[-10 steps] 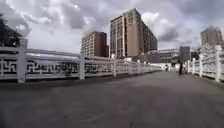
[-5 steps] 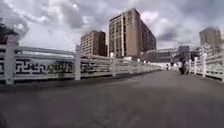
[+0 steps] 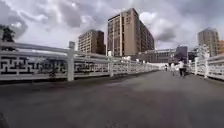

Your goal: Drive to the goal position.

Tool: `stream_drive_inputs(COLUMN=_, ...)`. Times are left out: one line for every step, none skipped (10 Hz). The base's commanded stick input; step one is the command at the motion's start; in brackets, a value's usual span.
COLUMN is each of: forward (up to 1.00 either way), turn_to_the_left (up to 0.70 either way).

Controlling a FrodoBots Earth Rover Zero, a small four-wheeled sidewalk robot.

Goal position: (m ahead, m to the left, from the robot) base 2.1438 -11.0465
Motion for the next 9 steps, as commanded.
stream_drive_inputs(forward=0.7, turn_to_the_left=0.0)
stream_drive_inputs(forward=0.7, turn_to_the_left=0.0)
stream_drive_inputs(forward=0.7, turn_to_the_left=0.0)
stream_drive_inputs(forward=0.7, turn_to_the_left=0.0)
stream_drive_inputs(forward=0.7, turn_to_the_left=0.0)
stream_drive_inputs(forward=0.7, turn_to_the_left=0.0)
stream_drive_inputs(forward=0.7, turn_to_the_left=0.0)
stream_drive_inputs(forward=0.7, turn_to_the_left=0.0)
stream_drive_inputs(forward=0.7, turn_to_the_left=0.0)
